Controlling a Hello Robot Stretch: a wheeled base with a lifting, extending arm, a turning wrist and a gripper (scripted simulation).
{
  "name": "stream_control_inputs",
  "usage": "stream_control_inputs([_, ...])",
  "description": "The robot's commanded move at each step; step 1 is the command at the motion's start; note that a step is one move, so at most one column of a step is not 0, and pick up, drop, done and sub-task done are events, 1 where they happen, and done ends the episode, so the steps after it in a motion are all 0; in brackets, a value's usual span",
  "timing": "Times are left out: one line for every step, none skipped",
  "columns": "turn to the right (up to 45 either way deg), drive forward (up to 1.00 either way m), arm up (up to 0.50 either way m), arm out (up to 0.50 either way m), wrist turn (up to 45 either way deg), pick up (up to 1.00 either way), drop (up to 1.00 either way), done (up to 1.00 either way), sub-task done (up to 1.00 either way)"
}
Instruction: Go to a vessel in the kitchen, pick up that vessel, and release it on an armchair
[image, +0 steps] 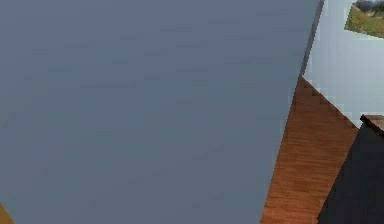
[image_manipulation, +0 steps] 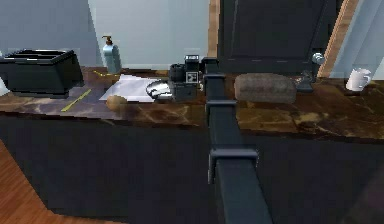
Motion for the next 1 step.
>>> stream_control_inputs([0.0,0.0,0.04,0.0,0.0,0.0,0.0,0.0,0.0])
